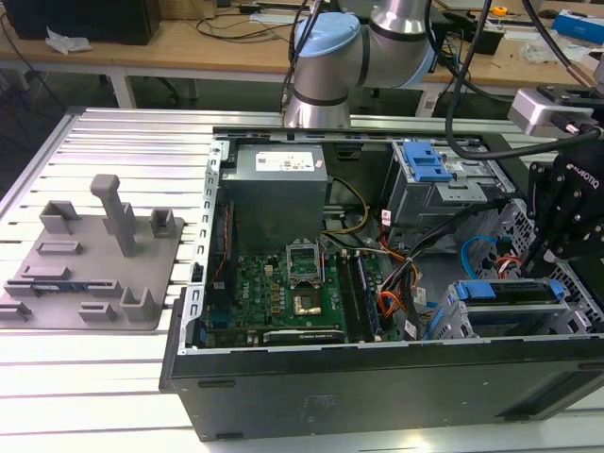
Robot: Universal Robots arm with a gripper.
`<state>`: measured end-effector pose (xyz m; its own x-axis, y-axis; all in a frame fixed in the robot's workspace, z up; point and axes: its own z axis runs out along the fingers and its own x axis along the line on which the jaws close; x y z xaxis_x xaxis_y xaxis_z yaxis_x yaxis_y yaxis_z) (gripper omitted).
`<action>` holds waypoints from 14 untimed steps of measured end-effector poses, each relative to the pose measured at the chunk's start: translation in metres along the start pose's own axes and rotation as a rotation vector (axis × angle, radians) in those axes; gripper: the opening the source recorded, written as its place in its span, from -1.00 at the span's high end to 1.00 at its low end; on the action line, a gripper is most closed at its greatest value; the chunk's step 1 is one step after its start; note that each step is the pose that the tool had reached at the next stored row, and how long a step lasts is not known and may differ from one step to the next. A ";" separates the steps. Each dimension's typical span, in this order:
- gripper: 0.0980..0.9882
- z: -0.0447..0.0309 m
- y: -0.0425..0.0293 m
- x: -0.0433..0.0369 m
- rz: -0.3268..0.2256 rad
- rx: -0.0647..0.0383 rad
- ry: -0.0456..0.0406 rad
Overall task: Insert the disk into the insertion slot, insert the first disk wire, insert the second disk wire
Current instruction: 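Insert the first disk wire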
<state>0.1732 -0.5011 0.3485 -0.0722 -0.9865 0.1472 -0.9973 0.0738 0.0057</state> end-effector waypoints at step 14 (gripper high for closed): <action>0.85 0.0015 0.0008 0.0034 -0.002 0.000 0.0000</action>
<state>0.1721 -0.5046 0.3476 -0.0706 -0.9866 0.1472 -0.9974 0.0723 0.0063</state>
